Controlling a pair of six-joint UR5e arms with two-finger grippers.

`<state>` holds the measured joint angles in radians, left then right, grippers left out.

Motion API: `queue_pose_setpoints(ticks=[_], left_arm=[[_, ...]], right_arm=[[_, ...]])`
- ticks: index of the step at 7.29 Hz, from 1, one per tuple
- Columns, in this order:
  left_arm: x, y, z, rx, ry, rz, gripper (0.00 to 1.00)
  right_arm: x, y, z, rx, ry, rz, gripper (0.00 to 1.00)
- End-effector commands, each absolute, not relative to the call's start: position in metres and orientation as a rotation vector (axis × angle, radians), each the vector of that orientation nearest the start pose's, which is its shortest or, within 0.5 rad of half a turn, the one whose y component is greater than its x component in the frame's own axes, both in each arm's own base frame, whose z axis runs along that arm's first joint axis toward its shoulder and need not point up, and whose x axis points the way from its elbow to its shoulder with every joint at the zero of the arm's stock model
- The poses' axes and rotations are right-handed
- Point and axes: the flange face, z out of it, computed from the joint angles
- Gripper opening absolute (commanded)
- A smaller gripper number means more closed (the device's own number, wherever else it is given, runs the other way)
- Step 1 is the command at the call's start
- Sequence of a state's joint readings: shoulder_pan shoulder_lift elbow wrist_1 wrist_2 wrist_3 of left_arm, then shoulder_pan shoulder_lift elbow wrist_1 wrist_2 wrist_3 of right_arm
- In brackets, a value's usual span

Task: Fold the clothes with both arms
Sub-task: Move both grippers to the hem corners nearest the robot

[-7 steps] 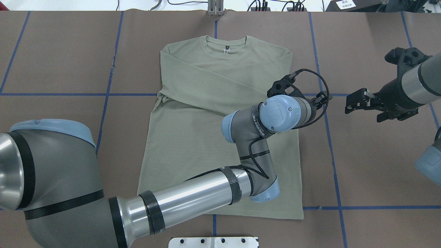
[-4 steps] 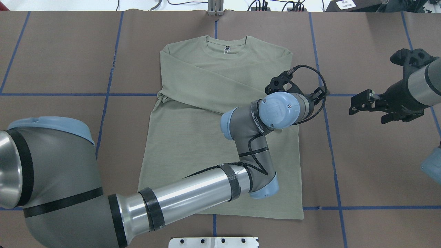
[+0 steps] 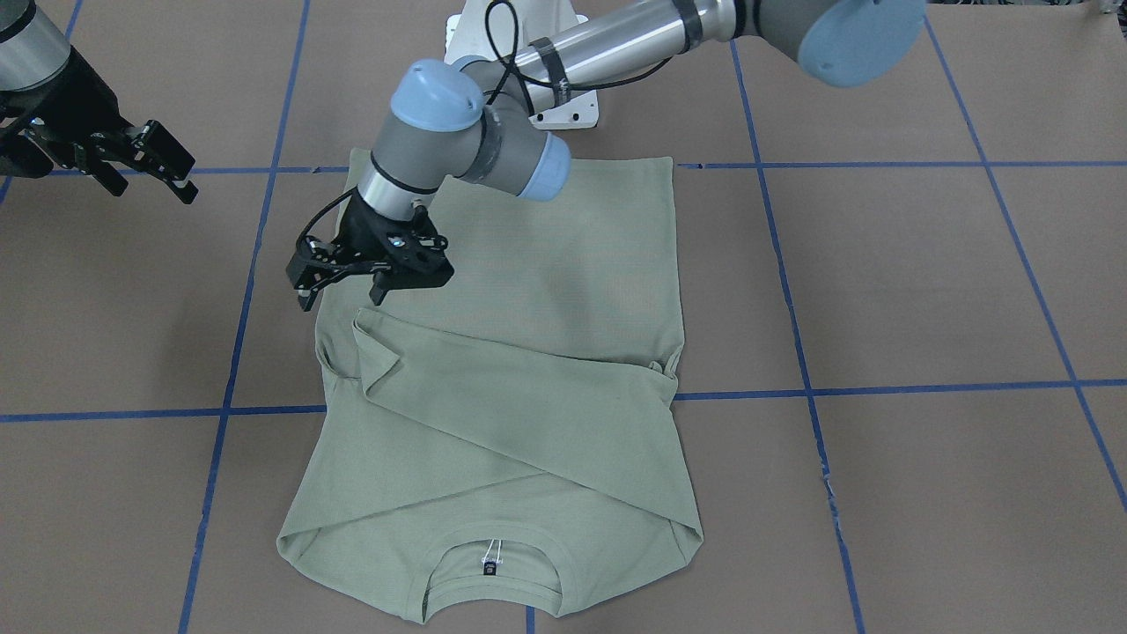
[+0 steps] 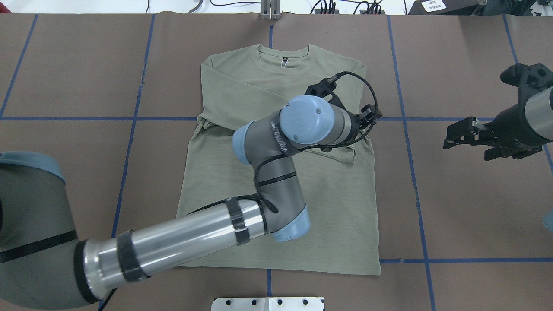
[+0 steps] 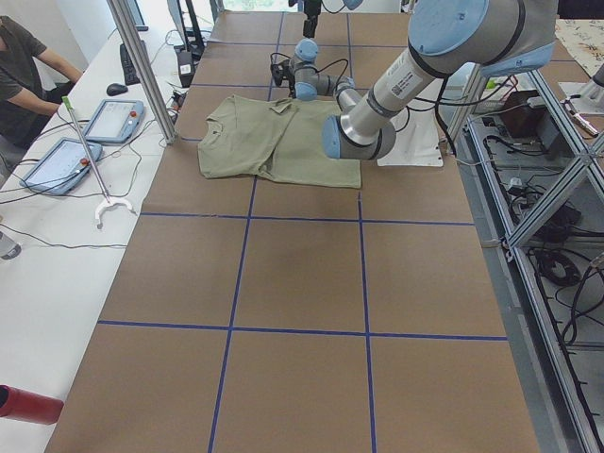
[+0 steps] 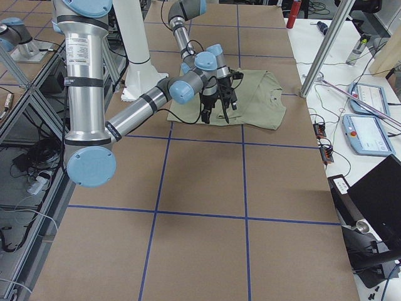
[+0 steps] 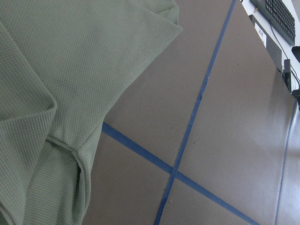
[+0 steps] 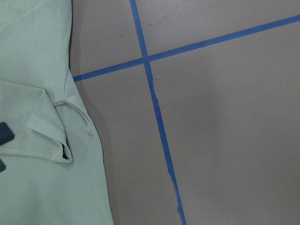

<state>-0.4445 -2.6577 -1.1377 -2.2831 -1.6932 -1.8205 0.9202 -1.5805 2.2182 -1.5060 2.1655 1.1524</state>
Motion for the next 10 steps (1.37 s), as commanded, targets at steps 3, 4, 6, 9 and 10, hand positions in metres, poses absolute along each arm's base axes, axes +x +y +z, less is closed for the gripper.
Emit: queue_pose_setpoints(ticks=[3,4,6,9,10], left_arm=[[0.474,-0.364,0.139,0.148,1.241,-0.257,1.00],[0.439,-0.348,0.163,0.189,1.221,-0.202,1.00],[0.410,-0.335,0.196,0.191,1.184,-0.207,1.00],[0.410,-0.324,0.192,0.182,1.197,-0.195,1.00],[0.410,-0.324,0.190,0.180,1.203,-0.201,1.00]], right_arm=[[-0.286,-0.349,0.337,-0.034,-0.920,0.266,1.00],[-0.321,-0.323,0.337,-0.034,-0.911,0.262,1.00],[-0.382,-0.261,0.339,-0.033,-0.878,0.250,1.00],[-0.451,-0.226,0.360,-0.034,-0.822,0.191,1.00],[-0.459,-0.222,0.362,-0.023,-0.815,0.193,1.00]])
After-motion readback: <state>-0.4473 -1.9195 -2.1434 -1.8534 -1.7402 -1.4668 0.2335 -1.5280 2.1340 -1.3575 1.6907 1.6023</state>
